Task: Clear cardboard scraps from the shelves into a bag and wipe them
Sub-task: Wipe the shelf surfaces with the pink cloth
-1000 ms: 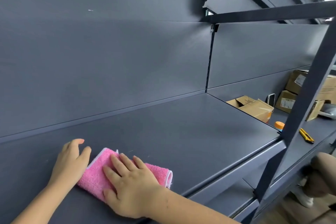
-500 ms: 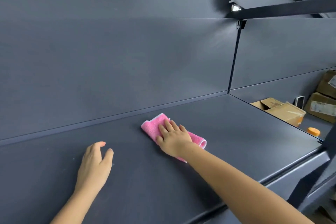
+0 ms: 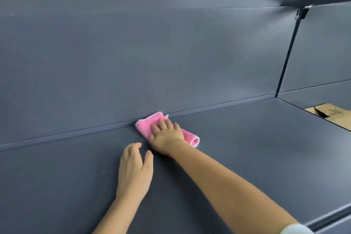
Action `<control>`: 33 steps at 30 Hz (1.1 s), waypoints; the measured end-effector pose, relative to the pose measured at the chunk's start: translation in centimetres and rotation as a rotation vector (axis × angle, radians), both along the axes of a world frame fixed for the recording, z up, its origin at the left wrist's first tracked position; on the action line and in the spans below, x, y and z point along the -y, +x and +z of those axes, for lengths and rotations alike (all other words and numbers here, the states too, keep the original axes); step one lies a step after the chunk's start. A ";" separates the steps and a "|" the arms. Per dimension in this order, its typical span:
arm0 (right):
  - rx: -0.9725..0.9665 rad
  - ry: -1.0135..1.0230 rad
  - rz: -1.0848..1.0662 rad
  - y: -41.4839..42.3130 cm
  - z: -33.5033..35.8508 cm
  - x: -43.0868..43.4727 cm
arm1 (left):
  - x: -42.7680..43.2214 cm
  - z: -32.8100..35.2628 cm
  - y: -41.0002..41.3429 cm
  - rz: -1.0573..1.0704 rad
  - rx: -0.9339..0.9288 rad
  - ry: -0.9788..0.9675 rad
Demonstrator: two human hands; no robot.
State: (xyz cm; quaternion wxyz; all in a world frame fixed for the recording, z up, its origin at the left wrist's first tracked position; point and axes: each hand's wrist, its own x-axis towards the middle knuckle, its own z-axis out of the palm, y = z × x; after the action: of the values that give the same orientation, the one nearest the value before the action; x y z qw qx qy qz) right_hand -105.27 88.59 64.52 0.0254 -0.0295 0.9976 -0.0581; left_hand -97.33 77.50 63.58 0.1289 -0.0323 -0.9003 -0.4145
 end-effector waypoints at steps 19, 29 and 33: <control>0.004 0.033 -0.074 7.4 -0.1 -1.1 | 10.0 2.0 2.7 -0.023 0.000 -0.343; -0.044 -0.028 0.163 13.5 -0.7 9.8 | 12.7 0.5 2.6 0.041 0.067 -0.330; -0.048 -0.027 0.168 16.4 -1.0 8.2 | 12.7 0.4 2.5 0.029 0.071 -0.298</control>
State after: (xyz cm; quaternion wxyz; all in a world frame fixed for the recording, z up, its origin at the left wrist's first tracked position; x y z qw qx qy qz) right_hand -88.91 80.35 63.48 0.0057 -0.1148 0.9910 -0.0684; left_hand -94.84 64.78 63.94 0.0968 -0.0234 -0.9563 -0.2750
